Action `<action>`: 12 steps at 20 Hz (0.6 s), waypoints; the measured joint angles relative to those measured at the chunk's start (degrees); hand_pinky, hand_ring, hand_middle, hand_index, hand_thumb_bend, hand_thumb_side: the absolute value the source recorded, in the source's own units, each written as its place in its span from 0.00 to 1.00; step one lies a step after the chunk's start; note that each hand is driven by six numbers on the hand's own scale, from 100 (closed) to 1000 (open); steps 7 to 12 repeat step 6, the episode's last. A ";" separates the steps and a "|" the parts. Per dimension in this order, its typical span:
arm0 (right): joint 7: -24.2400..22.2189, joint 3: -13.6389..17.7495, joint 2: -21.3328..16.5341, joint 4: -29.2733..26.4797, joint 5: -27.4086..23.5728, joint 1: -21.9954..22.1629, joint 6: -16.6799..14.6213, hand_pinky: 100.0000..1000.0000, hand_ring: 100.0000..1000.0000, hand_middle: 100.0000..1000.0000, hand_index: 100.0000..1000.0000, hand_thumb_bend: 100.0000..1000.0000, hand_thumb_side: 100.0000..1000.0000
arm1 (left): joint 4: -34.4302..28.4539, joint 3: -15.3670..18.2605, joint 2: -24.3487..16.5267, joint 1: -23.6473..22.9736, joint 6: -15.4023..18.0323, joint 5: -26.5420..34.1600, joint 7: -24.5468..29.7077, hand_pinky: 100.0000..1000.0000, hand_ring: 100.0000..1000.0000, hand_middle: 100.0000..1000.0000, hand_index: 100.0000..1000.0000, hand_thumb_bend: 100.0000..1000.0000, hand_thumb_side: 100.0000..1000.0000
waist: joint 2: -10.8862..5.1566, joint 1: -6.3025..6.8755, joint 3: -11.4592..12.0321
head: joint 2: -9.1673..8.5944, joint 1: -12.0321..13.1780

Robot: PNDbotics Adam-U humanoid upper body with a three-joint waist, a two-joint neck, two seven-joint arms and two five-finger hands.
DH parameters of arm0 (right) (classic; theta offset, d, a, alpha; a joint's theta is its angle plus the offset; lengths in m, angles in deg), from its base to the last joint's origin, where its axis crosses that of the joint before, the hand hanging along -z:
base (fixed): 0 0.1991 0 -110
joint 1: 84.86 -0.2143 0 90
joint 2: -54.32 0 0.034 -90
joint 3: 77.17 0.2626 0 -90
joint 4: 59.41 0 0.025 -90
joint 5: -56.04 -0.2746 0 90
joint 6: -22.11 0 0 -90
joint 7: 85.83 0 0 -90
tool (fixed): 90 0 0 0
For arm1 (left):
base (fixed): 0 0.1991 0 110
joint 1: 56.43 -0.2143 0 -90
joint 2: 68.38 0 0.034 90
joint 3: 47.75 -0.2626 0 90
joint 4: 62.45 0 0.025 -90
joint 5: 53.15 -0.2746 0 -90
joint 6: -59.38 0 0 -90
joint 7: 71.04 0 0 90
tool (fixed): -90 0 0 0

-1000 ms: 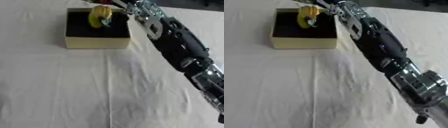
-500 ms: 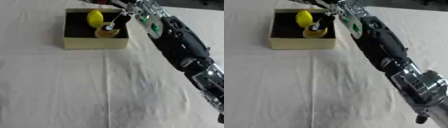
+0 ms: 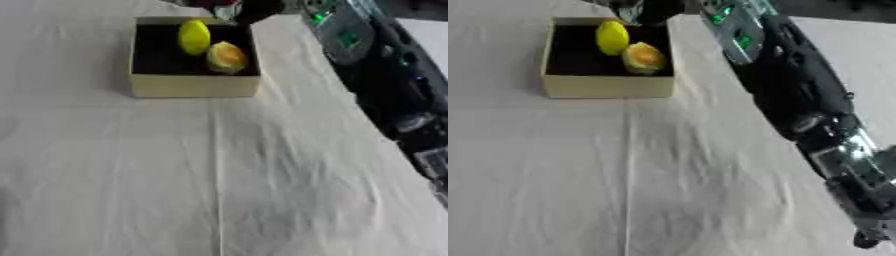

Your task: Pick up objects on the table and place them in the box.

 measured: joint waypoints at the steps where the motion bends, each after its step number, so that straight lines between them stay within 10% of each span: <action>1: 0.87 0.43 -1.87 -3.64 -2.33 1.41 1.37 0.84 0.71 0.78 0.84 0.00 0.32 | 0.00 0.13 -0.05 -0.01 0.06 -0.14 -0.17 0.82 0.79 0.68 0.80 0.03 0.68 | 0.00 0.21 -0.18 | 0.12 0.60; 6: 6.94 5.02 -11.16 -22.36 -11.90 11.45 6.29 0.83 0.69 0.77 0.82 0.00 0.29 | 0.00 0.84 -1.25 0.18 0.56 -1.07 -1.28 0.82 0.80 0.69 0.80 0.05 0.65 | 0.01 1.54 -1.22 | 0.47 3.39; 12: 6.94 5.02 -11.16 -22.36 -11.90 11.45 6.29 0.83 0.69 0.77 0.82 0.00 0.29 | 0.00 0.84 -1.25 0.18 0.56 -1.07 -1.28 0.82 0.80 0.69 0.80 0.05 0.65 | 0.01 1.54 -1.22 | 0.47 3.39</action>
